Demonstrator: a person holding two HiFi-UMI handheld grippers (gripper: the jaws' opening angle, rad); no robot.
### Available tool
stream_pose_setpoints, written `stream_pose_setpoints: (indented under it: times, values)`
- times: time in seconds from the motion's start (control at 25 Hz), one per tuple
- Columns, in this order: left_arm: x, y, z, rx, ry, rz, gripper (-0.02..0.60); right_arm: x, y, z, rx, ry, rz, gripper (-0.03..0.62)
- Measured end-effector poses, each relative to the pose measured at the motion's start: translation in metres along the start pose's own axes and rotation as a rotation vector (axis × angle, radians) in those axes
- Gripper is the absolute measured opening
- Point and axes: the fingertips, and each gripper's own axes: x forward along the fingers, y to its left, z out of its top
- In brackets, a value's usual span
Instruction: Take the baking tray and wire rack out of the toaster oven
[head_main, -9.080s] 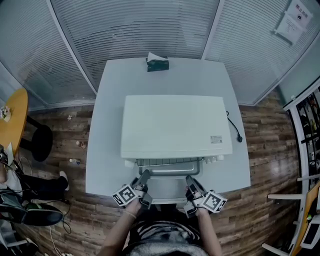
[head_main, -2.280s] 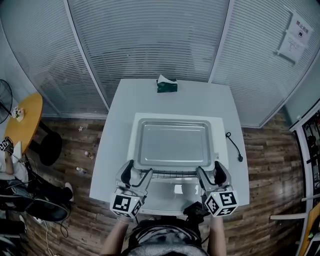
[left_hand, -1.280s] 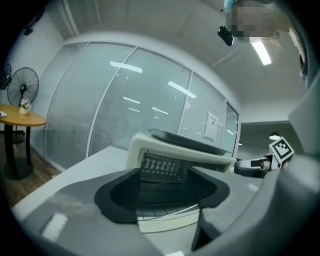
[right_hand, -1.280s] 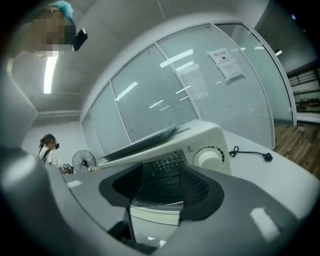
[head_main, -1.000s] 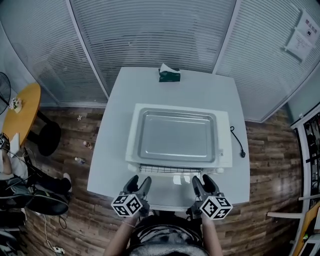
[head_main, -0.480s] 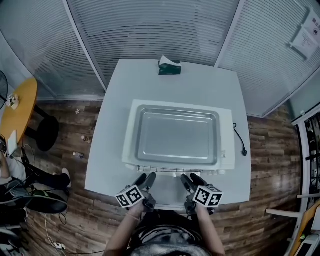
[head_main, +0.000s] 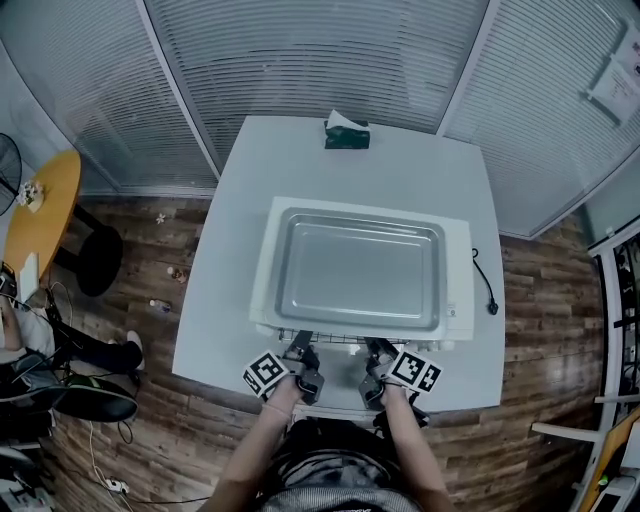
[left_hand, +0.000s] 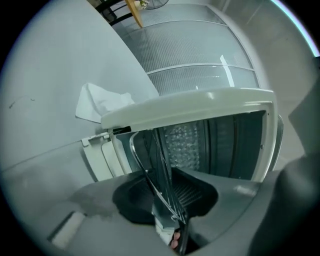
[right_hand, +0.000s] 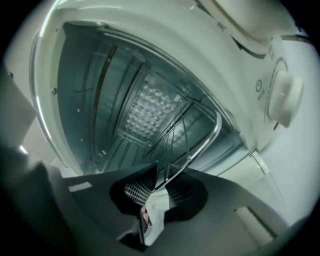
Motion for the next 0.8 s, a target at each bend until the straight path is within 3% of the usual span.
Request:
stream_pose_setpoints:
  times: [0.12, 0.8]
  values:
    - [-0.001, 0.008, 0.0, -0.016, -0.008, 0.023, 0.011, 0.001, 0.0, -0.001, -0.007, -0.004, 0.004, 0.029]
    - [-0.062, 0.004, -0.027, 0.005, 0.071, -0.008, 0.005, -0.052, 0.014, -0.047, 0.001, -0.041, -0.001, 0.02]
